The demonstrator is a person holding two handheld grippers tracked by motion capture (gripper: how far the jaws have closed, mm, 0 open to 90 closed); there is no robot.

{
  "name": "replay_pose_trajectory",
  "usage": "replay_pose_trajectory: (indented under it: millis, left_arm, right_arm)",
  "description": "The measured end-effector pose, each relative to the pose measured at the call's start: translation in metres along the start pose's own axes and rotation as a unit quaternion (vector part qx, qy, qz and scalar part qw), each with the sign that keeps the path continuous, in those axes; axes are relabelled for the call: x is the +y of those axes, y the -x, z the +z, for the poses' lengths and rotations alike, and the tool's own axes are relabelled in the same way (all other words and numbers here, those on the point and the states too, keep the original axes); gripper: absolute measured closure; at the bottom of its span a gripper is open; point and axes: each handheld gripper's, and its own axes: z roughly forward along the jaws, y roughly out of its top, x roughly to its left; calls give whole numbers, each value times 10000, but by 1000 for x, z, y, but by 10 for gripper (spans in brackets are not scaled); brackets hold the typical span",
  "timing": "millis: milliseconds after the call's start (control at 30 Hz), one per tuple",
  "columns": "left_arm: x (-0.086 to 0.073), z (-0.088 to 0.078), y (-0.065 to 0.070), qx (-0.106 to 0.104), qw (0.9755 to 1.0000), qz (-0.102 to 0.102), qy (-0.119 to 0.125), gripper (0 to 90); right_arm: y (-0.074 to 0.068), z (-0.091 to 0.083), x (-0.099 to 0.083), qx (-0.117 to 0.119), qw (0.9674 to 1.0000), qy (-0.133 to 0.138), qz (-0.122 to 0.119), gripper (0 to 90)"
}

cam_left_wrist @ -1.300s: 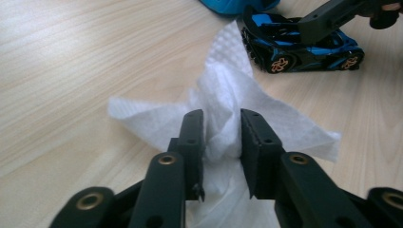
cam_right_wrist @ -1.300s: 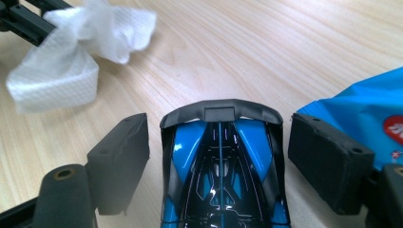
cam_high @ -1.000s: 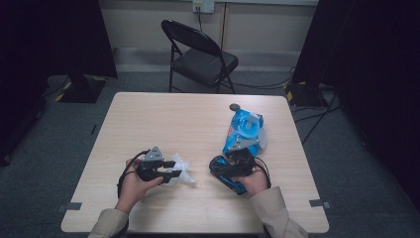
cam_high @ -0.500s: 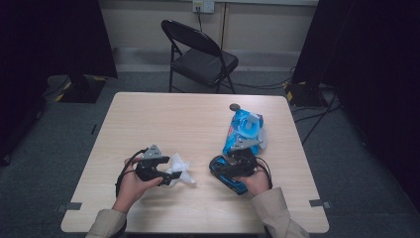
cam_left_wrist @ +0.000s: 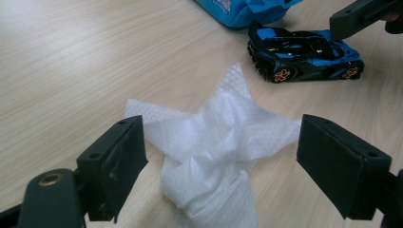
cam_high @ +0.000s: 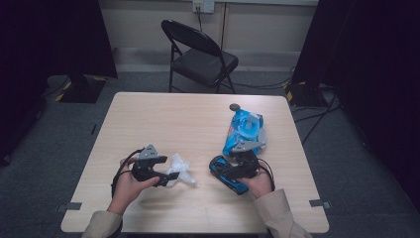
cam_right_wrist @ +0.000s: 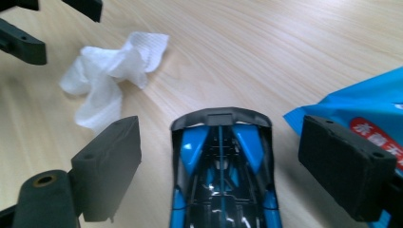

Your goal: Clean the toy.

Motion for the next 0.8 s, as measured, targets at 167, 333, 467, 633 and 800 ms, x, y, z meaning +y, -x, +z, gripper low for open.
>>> replay_pose_trajectory:
  millis: [167,333,467,633,800]
  left_arm:
    - [1,-7,0,71,9999,37,-61,161]
    - [-2,-13,1,62,9999,50,-72,161]
    - [-4,-15,0,89,9999,30,-88,161]
    - [-6,-17,-2,114,9999,-3,-99,161]
    - [-9,-20,-3,107,9999,-35,-122,161]
  right_arm:
    - [0,-3,-1,21,10000,-9,-10,108]
    - [0,-9,-3,-18,10000,-25,-73,88]
    - [-2,-11,-4,-5,9999,-54,-125,78]
    - [0,-15,-8,1,9999,-115,-128,57]
    - [3,-20,-12,1,9999,-111,-109,55]
